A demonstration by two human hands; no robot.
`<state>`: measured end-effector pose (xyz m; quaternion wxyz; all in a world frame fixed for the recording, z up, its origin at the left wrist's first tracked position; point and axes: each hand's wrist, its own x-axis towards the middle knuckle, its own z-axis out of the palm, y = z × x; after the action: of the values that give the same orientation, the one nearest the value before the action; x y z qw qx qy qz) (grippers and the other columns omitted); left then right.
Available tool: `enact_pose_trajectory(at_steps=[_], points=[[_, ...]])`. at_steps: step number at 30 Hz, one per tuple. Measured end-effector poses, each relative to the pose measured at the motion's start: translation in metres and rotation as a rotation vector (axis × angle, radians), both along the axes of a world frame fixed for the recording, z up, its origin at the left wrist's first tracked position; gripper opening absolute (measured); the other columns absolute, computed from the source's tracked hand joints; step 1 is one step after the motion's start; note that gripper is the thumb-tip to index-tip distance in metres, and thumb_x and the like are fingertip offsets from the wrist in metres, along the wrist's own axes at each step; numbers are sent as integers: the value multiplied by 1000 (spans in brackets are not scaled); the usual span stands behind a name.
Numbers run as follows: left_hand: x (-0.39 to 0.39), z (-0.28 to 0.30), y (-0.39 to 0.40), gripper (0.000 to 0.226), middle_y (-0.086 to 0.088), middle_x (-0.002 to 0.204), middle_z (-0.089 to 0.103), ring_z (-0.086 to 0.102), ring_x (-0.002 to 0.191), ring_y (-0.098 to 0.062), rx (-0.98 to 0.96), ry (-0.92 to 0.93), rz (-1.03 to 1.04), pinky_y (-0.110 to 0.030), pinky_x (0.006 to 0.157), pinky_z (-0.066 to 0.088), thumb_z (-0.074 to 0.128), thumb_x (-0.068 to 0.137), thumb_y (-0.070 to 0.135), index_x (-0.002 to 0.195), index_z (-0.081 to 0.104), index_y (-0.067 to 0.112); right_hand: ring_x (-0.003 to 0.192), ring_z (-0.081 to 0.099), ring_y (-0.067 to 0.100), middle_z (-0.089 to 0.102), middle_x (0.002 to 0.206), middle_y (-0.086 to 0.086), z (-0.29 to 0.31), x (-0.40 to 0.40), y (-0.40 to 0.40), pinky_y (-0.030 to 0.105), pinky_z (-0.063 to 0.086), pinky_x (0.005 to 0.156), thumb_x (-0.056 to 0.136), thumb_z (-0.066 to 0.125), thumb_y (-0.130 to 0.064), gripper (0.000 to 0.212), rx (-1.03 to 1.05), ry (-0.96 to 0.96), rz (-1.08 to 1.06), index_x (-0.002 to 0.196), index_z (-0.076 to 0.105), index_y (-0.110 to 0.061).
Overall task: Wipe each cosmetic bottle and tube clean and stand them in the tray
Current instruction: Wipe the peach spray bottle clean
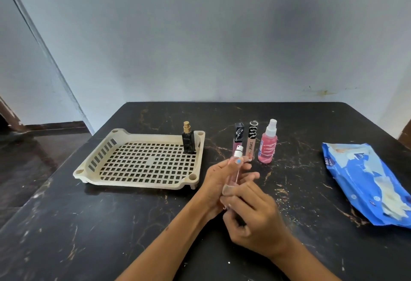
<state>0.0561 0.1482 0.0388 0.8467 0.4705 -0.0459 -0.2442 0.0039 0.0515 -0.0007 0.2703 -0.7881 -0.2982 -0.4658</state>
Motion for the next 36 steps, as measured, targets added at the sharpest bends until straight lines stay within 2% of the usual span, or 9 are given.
enact_pose_trajectory(at_steps=[3, 7, 10, 15, 18, 20, 22, 27, 36], points=[[-1, 7, 6, 28, -10, 84, 65, 67, 77, -17, -7, -60, -1, -19, 59, 54, 65, 75, 23, 99, 69, 8, 71, 61, 23, 69, 82, 12, 2, -3, 1, 23, 52, 73, 68, 61, 6, 12, -59, -34, 40, 69, 71, 1], [0, 24, 24, 37, -10, 85, 65, 62, 79, -16, 64, -300, 107, -25, 74, 56, 66, 74, 20, 107, 66, 5, 66, 59, 25, 66, 79, 12, -1, -2, 3, 29, 51, 62, 76, 60, 1, 15, -135, -35, 71, 62, 66, 0], [5, 38, 49, 39, -10, 94, 67, 62, 85, -18, 245, -479, 265, -29, 75, 55, 69, 69, 26, 105, 68, 12, 67, 61, 24, 66, 80, 11, -3, 2, 2, 28, 51, 60, 72, 61, 4, 12, -84, 10, 54, 63, 65, 0], [29, 45, 89, 27, 2, 92, 73, 68, 86, -9, 492, -641, 494, -21, 75, 54, 72, 73, 20, 99, 67, 24, 71, 63, 21, 66, 80, 9, -5, 6, 2, 23, 52, 64, 72, 60, 2, 12, -25, 32, 47, 64, 67, -2], [47, 33, 104, 24, 4, 92, 71, 66, 87, -8, 605, -647, 564, -21, 77, 54, 69, 80, 8, 98, 65, 23, 73, 62, 18, 66, 79, 8, -5, 7, 2, 18, 50, 65, 72, 60, 1, 12, -3, 45, 24, 63, 68, -2], [59, 25, 110, 24, 3, 94, 69, 65, 89, -11, 649, -644, 602, -25, 79, 53, 68, 82, 7, 99, 63, 22, 73, 63, 18, 66, 77, 7, -5, 8, 2, 17, 50, 64, 72, 60, 0, 13, 7, 43, 12, 63, 68, -2], [68, 18, 113, 24, 4, 94, 67, 63, 88, -9, 676, -639, 623, -22, 78, 53, 67, 83, 6, 100, 62, 21, 72, 64, 18, 66, 76, 7, -5, 8, 2, 17, 50, 65, 73, 59, 0, 14, 7, 44, 9, 63, 68, -2], [86, 11, 116, 25, 4, 95, 66, 62, 89, -8, 708, -628, 643, -17, 74, 52, 64, 85, 5, 106, 61, 18, 77, 60, 13, 66, 76, 6, -4, 8, 3, 10, 46, 70, 74, 58, -2, 16, -2, 56, 3, 62, 69, -2], [100, 13, 115, 24, 1, 98, 66, 62, 93, -9, 738, -651, 612, -19, 80, 50, 63, 86, 6, 107, 60, 18, 77, 59, 9, 65, 77, 3, -6, 10, 1, 12, 48, 67, 73, 58, -3, 15, 10, 97, 9, 63, 69, -4]])
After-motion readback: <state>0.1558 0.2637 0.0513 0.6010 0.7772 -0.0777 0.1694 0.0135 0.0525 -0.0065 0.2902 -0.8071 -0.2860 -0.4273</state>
